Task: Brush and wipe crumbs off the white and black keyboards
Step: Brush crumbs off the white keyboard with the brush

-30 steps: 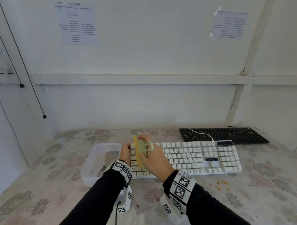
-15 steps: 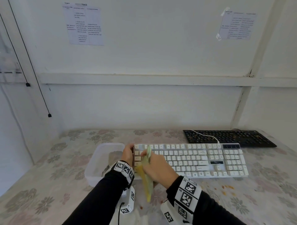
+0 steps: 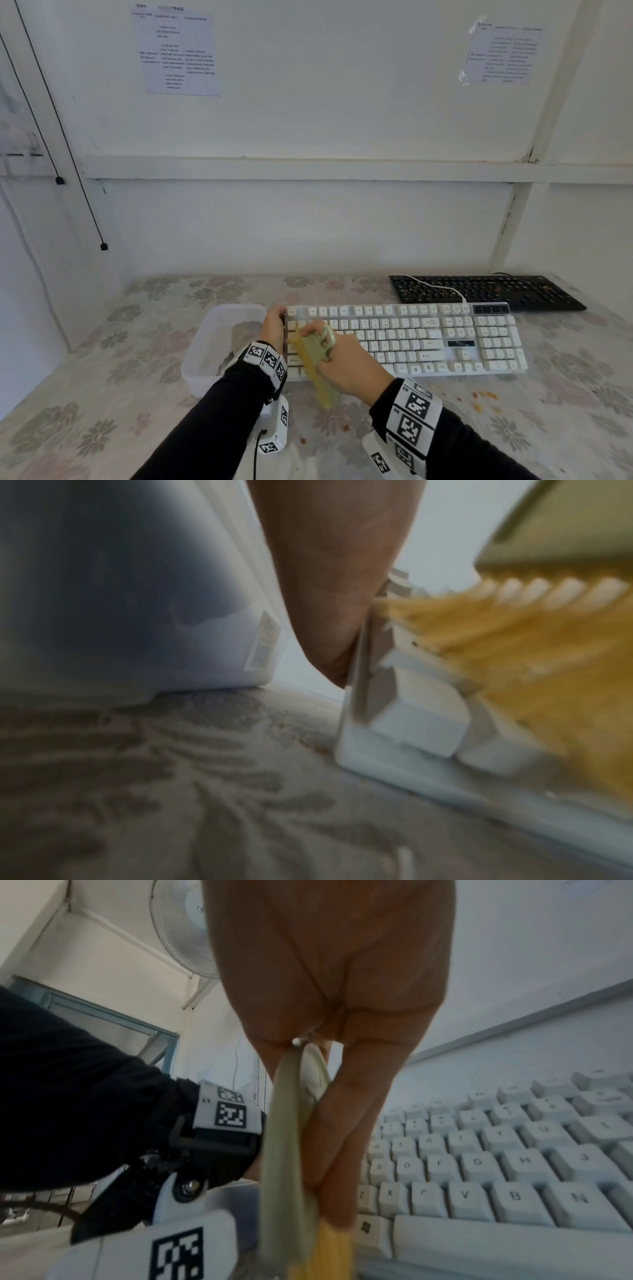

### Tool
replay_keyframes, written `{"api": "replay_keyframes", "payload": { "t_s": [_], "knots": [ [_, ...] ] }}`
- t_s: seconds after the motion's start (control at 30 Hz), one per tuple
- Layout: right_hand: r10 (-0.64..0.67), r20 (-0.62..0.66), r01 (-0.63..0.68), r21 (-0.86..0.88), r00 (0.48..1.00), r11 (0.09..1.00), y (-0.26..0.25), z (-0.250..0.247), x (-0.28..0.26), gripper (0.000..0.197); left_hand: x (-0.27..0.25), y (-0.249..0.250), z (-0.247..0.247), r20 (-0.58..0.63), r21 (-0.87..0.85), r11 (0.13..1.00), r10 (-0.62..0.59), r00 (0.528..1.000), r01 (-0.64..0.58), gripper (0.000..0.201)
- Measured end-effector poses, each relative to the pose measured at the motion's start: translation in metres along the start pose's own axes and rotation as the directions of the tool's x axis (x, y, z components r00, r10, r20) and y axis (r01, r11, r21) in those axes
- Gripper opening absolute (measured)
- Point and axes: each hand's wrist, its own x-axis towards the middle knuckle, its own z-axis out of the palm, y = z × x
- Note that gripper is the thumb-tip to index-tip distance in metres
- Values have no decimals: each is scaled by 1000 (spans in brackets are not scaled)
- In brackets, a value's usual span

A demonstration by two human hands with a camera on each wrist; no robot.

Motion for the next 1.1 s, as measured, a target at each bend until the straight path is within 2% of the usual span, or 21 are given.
{"api": "replay_keyframes", "payload": {
  "t_s": [0.1, 0.17, 0.2, 0.27, 0.33, 0.37, 0.4, 0.47, 0.57, 0.7, 0.73, 0.8, 0.87, 0.93, 1.03, 1.1],
  "knots": [
    [83, 68, -81, -42, 994, 996, 4, -6, -4, 27, 0, -2, 0, 28, 5, 1000, -4, 1000, 4, 37],
    [129, 42, -130, 10, 991, 992, 6, -12, -6, 30, 3, -3, 1, 36, 5, 1000, -19, 999, 19, 45],
    [128, 3, -128, 69, 992, 989, 7, -16, -7, 32, 4, -3, 2, 25, 16, 1000, -19, 1000, 18, 48],
    [63, -149, -44, 130, 987, 991, 9, -21, -6, 40, 11, -6, 1, 0, 46, 999, 7, 1000, -7, 51],
    [-14, -314, 52, 112, 949, 992, 17, -21, -2, 46, 17, -9, -1, -3, 79, 996, 33, 999, -33, 52],
    [-38, -351, 77, 99, 935, 992, 21, -20, -1, 46, 16, -9, -1, -4, 98, 994, 43, 999, -42, 52],
    [-58, -354, 92, 78, 933, 993, 26, -17, 0, 45, 12, -8, 0, -4, 108, 993, 49, 999, -48, 53],
    [-74, -283, 86, 31, 956, 996, 31, -10, -4, 47, 9, -7, 2, -11, 134, 990, 40, 999, -38, 55],
    [-29, -162, 35, 34, 986, 999, 34, -7, -15, 44, 17, -10, 2, -16, 141, 990, -2, 1000, 4, 57],
    [32, -80, -29, 31, 996, 999, 33, -17, -25, 37, 24, -14, 1, -38, 144, 989, 31, 999, -25, 56],
    [48, -90, -44, 48, 995, 998, 33, -22, -26, 37, 22, -13, 3, -36, 150, 988, 30, 999, -25, 55],
    [50, -189, -31, 106, 981, 994, 33, -32, -23, 40, 17, -11, 3, -51, 162, 984, 84, 995, -74, 52],
    [-19, -345, 58, 103, 938, 993, 35, -37, -19, 45, 18, -11, 5, -48, 154, 983, 104, 993, -96, 55],
    [-76, -424, 113, 63, 903, 992, 41, -37, -14, 47, 18, -10, 5, -50, 178, 976, 135, 990, -125, 48],
    [-62, -338, 74, 22, 939, 997, 48, -32, -15, 51, 17, -10, 6, -52, 184, 977, 117, 992, -106, 43],
    [-1, -244, 3, 6, 970, 1000, 47, -33, -19, 48, 22, -12, 5, -52, 195, 974, 125, 991, -112, 53]
  ]
}}
